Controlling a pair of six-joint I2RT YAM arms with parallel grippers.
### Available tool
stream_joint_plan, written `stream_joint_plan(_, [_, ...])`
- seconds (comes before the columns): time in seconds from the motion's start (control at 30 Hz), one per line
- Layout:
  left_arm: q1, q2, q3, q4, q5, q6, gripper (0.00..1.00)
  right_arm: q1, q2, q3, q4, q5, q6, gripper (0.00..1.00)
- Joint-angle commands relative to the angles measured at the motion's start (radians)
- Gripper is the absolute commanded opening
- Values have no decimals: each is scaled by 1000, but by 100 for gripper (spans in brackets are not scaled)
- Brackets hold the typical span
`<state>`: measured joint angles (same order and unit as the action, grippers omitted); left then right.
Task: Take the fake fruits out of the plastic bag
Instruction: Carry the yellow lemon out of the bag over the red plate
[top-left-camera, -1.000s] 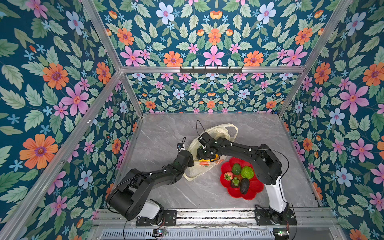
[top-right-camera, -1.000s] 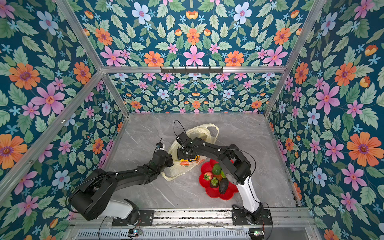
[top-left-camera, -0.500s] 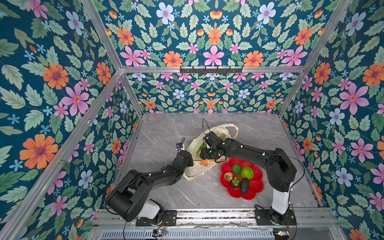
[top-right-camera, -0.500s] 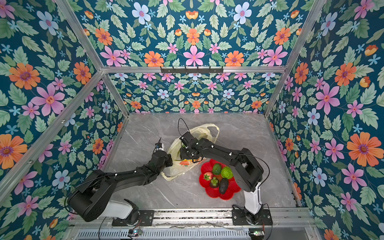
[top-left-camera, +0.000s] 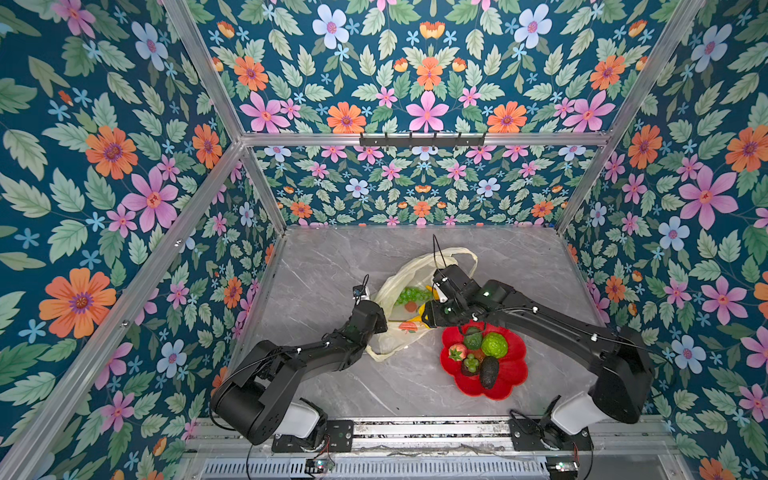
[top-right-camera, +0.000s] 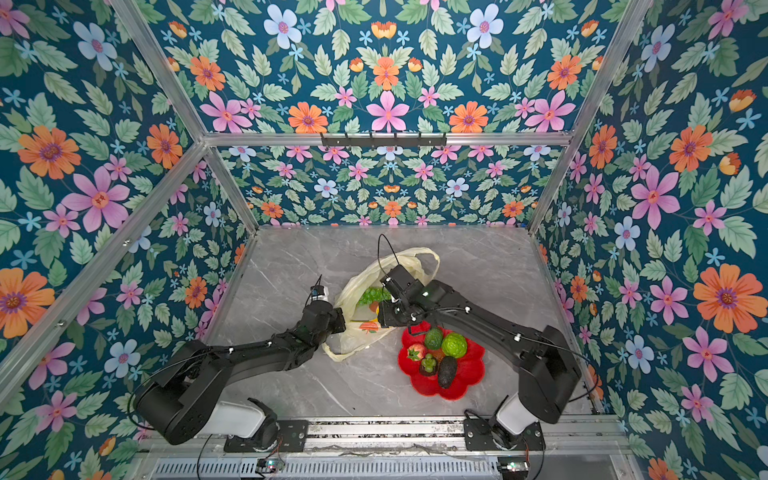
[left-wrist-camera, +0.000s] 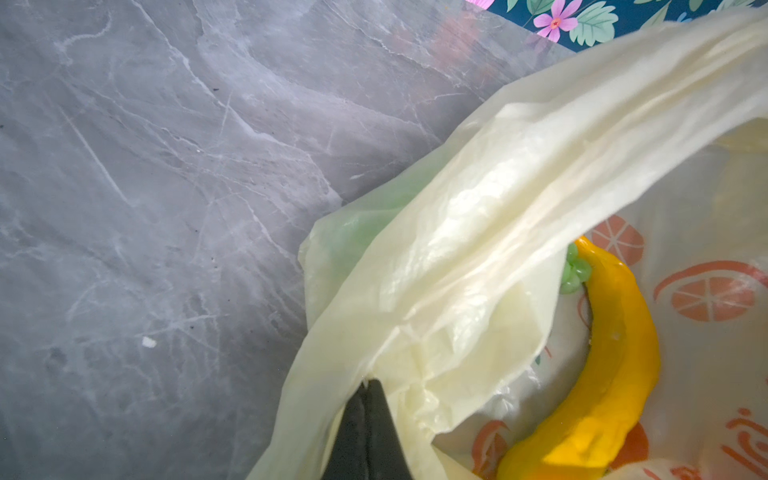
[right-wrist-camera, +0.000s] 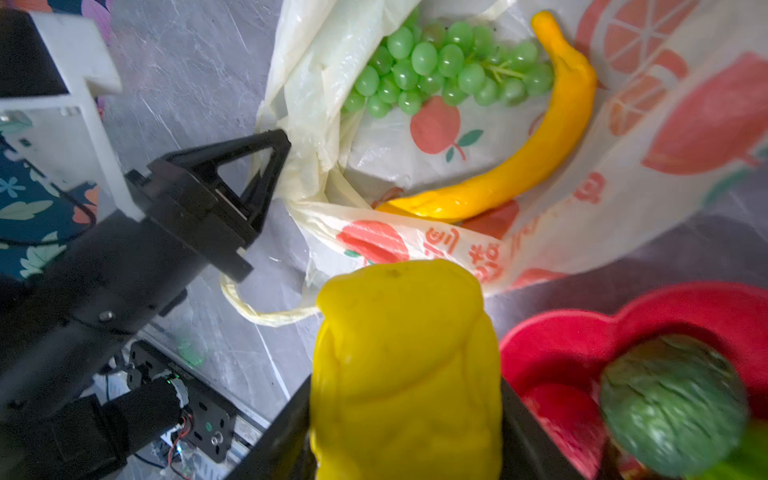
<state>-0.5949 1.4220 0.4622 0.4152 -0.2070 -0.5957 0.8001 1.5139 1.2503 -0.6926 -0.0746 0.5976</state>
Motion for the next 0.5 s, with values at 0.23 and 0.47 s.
stream_joint_plan(0.23, [5, 8, 0, 10, 35, 0, 0, -34, -157, -94, -321, 43, 22, 54])
stream_joint_plan(0.47, [10, 3, -1, 7, 43, 0, 0, -67, -231, -131, -475, 50, 80, 54])
